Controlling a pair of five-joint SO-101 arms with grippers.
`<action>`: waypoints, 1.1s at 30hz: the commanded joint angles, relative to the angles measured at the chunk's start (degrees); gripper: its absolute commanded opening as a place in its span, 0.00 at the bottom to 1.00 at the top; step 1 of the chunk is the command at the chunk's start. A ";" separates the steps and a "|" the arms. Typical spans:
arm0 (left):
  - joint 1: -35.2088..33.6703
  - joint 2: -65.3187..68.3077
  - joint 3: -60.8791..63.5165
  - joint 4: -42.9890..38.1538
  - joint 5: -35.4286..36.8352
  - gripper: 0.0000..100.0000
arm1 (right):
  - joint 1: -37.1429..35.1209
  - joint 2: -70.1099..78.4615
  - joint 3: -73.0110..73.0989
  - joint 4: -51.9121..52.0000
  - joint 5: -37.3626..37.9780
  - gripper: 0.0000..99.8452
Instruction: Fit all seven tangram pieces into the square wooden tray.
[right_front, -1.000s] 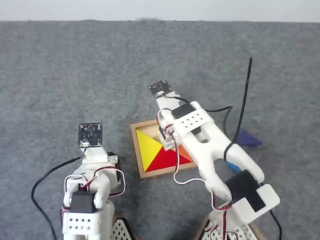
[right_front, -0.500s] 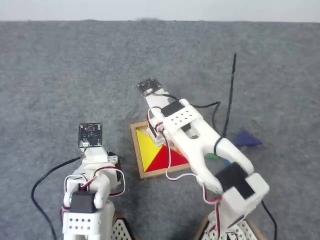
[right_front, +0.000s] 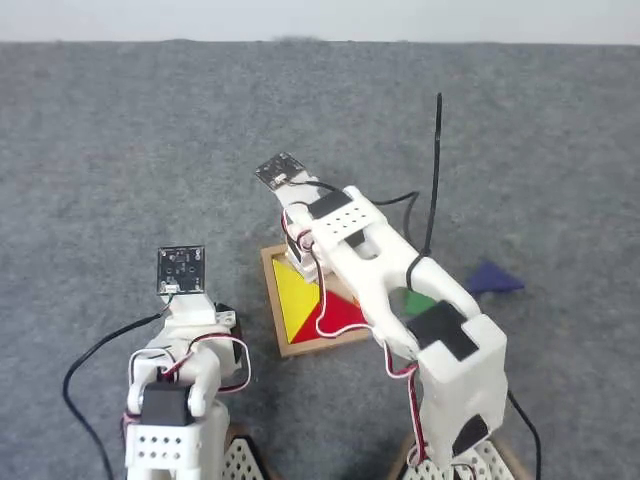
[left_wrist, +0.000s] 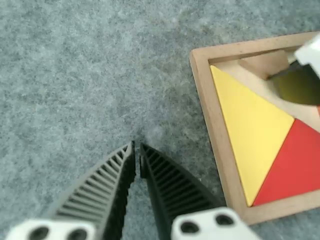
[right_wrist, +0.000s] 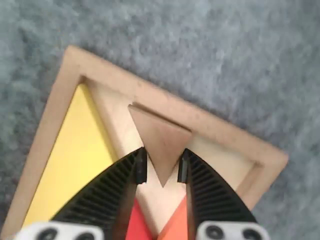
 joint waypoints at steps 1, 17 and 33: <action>-0.35 -1.14 -0.75 0.09 -0.53 0.01 | 0.04 -2.07 -4.22 -0.40 2.02 0.12; -0.35 -1.14 -0.75 0.09 -0.53 0.01 | 0.04 -12.97 12.48 -8.48 2.20 0.12; -0.35 -1.14 -0.75 0.09 -0.53 0.01 | 5.41 -9.36 6.24 -6.46 4.31 0.12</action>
